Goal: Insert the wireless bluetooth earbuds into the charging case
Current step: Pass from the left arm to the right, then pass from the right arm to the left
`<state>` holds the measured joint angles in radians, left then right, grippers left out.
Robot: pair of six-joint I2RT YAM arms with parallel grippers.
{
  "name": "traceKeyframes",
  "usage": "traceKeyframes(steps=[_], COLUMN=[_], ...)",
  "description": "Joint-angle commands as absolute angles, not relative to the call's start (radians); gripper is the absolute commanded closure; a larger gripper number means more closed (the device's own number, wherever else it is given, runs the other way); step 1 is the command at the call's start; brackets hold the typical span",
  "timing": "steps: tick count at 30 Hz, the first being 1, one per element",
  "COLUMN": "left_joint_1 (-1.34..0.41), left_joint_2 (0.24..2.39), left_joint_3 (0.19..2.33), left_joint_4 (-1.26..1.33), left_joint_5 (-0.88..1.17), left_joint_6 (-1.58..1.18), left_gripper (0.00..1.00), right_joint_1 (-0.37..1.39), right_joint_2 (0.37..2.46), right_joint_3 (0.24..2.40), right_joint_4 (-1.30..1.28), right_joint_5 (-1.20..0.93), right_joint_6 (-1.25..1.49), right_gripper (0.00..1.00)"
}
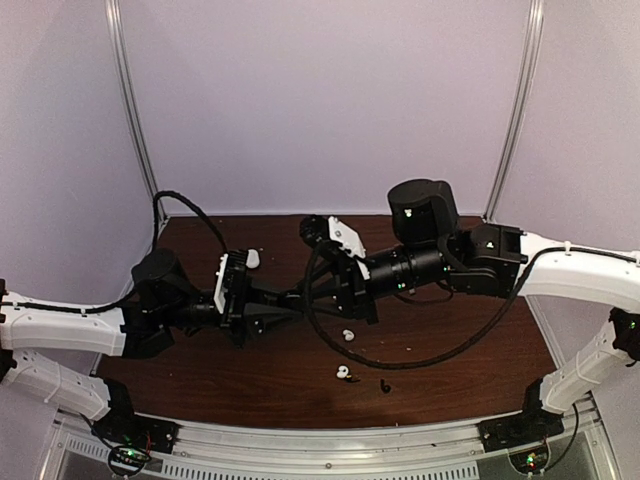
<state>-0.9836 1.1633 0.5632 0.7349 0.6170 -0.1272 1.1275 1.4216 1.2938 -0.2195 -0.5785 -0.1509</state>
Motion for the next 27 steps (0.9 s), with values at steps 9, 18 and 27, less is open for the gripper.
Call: traceKeyframes(steps=[9, 18, 27], left_joint_1=[-0.985, -0.985, -0.985], left_joint_2=[1.159, 1.172, 1.172], left_joint_3=[0.591, 0.601, 0.614], left_joint_4=[0.727, 0.714, 0.696], left_joint_5=[0.609, 0.600, 0.599], left_joint_6=[-0.123, -0.117, -0.103], left_gripper=[0.65, 0.63, 0.78], right_joint_1=[1.134, 1.134, 1.134], right_joint_2=[1.407, 1.407, 1.411], right_joint_3=[1.336, 1.343, 1.341], right_joint_4=[-0.227, -0.234, -0.240], right_joint_5=[-0.551, -0.542, -0.547], right_joint_6=[-0.151, -0.156, -0.155], right_gripper=[0.89, 0.89, 0.87])
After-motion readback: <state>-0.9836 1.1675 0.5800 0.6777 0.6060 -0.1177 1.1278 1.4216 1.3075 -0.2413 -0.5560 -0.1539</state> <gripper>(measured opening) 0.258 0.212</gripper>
